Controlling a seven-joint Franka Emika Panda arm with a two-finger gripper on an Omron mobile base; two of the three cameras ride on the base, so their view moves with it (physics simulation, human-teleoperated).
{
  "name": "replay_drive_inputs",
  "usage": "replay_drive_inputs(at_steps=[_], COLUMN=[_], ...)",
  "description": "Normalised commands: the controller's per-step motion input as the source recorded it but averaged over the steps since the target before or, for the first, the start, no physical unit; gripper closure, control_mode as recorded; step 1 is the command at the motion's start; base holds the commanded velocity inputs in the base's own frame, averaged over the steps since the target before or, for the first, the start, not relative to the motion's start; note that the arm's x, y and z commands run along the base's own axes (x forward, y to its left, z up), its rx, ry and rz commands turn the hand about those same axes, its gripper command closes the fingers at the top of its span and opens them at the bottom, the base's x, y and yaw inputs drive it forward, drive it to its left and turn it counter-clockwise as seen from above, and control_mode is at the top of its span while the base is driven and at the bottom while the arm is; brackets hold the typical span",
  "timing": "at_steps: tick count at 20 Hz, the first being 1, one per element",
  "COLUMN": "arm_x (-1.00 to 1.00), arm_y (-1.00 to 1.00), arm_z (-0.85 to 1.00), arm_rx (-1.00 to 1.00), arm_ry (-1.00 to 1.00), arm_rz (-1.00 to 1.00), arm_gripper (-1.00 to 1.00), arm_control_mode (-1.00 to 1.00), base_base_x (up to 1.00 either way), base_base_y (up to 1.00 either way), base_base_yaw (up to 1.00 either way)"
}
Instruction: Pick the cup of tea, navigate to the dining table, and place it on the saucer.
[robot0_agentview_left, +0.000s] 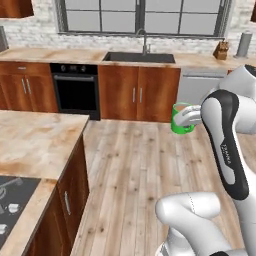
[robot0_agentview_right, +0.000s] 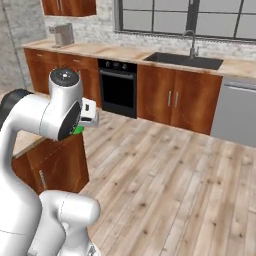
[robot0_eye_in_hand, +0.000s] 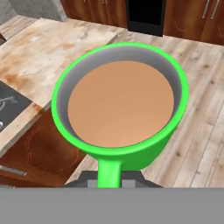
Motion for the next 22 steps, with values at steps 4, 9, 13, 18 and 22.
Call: replay_drive_inputs(at_steps=[4, 9, 13, 18, 22], arm_x=[0.00, 0.00, 0.00, 0.00, 0.00], arm_y=[0.00, 0.00, 0.00, 0.00, 0.00], arm_z=[0.00, 0.00, 0.00, 0.00, 0.00], arm_rx=[0.00, 0.00, 0.00, 0.00, 0.00], arm_ry=[0.00, 0.00, 0.00, 0.00, 0.00], arm_rz=[0.00, 0.00, 0.00, 0.00, 0.00], arm_gripper=[1.00, 1.00, 1.00, 1.00, 1.00], arm_control_mode=[1.00, 1.00, 1.00, 1.00, 1.00], base_base_x=[1.00, 1.00, 1.00, 1.00, 1.00], base_base_y=[0.03, 0.06, 0.18, 0.23, 0.27], base_base_yaw=[0.00, 0.00, 0.03, 0.09, 0.15])
